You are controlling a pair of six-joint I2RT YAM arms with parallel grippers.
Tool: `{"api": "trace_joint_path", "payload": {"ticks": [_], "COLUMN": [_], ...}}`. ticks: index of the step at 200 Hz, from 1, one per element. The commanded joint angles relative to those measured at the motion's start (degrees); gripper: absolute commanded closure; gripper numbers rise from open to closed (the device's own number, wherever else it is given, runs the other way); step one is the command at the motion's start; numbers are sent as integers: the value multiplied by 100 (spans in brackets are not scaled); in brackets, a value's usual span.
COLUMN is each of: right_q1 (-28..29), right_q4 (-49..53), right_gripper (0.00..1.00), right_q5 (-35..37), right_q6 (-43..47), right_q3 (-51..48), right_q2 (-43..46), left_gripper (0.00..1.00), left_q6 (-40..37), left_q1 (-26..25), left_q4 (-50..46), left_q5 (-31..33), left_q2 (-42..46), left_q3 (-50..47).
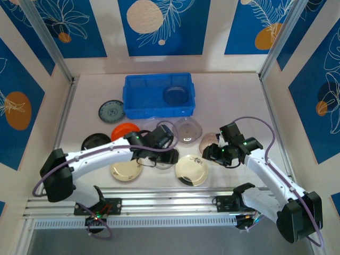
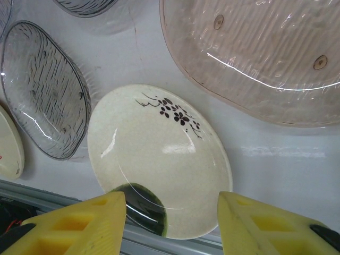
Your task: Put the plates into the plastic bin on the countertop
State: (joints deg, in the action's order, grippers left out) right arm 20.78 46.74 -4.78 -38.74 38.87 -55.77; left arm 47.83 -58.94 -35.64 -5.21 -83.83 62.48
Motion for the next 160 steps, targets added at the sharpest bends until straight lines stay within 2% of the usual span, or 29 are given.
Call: {"api": "trace_joint_path", "payload": {"ticks": [1, 37, 70, 160], "right_q1": [35, 37, 31, -14], "right_q4": [64, -16, -93, -134], "right_gripper": [51, 52, 52, 54], "right_q5": [-177, -296, -347, -378], "right_q6": [2, 14, -15, 60], "right_q3": [147, 143, 86, 8], "right_q2": [-20, -20, 3, 30], "left_gripper": [48, 50, 51, 57], "left_q6": [497, 797, 1031, 1308], "left_q1": [-154, -228, -267, -276], "left_q4": [282, 842, 1106, 1047], "left_q5": [-466, -1004, -1249, -1623], "left_q2": [-153, -612, -919, -1488], "left_q3": [-171, -401, -477, -411]}}
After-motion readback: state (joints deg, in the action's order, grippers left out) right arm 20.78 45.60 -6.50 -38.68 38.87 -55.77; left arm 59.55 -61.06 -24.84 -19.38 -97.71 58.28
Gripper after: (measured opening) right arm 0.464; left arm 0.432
